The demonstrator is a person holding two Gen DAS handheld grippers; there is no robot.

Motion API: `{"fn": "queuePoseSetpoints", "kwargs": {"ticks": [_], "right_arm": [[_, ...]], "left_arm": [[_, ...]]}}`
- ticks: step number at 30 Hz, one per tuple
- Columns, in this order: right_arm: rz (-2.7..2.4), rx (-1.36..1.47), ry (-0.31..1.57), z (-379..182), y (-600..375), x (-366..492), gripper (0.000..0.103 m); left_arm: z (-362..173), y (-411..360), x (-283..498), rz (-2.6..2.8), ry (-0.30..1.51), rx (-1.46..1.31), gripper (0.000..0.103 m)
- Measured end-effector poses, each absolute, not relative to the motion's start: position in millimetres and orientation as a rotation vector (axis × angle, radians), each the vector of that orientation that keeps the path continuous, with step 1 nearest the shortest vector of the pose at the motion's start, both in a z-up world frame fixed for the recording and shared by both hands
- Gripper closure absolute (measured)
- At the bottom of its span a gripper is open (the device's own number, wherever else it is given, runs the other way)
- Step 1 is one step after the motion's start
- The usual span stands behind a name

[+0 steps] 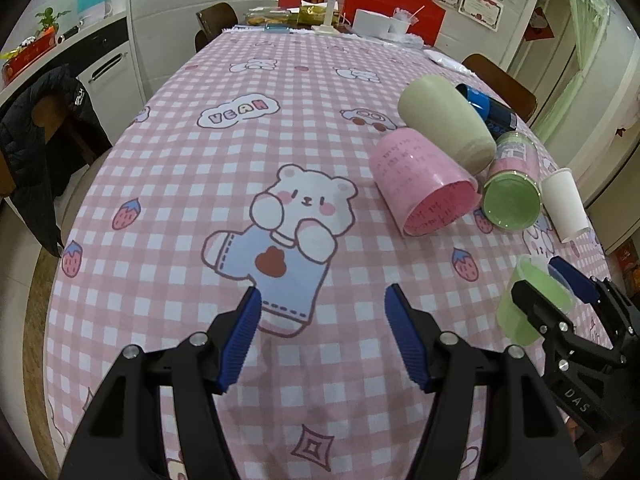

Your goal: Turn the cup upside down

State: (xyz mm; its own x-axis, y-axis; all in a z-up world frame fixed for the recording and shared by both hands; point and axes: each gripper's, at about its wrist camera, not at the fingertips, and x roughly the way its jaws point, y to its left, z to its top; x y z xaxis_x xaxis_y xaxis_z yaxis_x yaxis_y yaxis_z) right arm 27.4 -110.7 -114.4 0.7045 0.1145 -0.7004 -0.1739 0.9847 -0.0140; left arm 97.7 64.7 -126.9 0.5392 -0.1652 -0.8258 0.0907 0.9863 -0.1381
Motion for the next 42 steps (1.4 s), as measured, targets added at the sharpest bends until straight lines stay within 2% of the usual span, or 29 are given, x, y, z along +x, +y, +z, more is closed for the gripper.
{"fn": "queuePoseSetpoints", "kwargs": {"ticks": [18, 35, 42], "right_arm": [[0.198, -0.043, 0.777, -111.7, -114.4, 3.0, 0.040], [0.190, -0.012, 0.700, -89.3, -128.9, -16.0, 0.027], [0.152, -0.022, 0.625, -72.4, -140.4, -27.5, 0.022]], "left_arm": [[-122.2, 53.4, 86.0, -0.157, 0.972, -0.053, 0.040], [-103.9, 45.3, 66.1, -0.172, 0.897, -0.044, 0.040], [-86.3, 38.0, 46.2, -0.168, 0.812, -0.023, 0.037]]}}
